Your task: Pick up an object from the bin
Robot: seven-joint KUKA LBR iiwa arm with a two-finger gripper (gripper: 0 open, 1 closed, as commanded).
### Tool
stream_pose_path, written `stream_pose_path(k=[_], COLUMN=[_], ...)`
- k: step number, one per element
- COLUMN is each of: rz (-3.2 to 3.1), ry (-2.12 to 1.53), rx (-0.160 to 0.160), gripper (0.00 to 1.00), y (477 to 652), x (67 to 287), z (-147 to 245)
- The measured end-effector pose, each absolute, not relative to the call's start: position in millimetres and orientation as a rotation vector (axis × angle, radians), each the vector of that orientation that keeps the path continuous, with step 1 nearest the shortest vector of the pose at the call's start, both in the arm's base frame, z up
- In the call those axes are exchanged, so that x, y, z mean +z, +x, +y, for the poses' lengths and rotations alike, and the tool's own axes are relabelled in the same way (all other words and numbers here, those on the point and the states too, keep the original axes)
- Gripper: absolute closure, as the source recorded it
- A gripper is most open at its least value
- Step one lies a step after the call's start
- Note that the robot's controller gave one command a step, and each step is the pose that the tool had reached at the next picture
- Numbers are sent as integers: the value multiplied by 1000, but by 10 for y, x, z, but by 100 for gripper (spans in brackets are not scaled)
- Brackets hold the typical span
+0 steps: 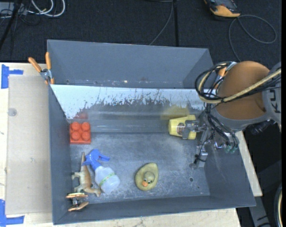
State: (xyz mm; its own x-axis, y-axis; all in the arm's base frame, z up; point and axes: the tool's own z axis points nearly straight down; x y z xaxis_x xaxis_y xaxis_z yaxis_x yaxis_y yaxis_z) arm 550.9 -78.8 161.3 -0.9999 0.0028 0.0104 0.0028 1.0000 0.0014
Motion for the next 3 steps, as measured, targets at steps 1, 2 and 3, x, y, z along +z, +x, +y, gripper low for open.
stream_pose_path(k=[1, 2, 3], rz=[-3139, -3138, -3135], ry=[-1, 15, 28], rx=[-1, 2, -5], gripper=[0, 0, 0], y=[5526, 5315, 5330], x=[1657, 1417, 1042], z=[-786, -418, -53])
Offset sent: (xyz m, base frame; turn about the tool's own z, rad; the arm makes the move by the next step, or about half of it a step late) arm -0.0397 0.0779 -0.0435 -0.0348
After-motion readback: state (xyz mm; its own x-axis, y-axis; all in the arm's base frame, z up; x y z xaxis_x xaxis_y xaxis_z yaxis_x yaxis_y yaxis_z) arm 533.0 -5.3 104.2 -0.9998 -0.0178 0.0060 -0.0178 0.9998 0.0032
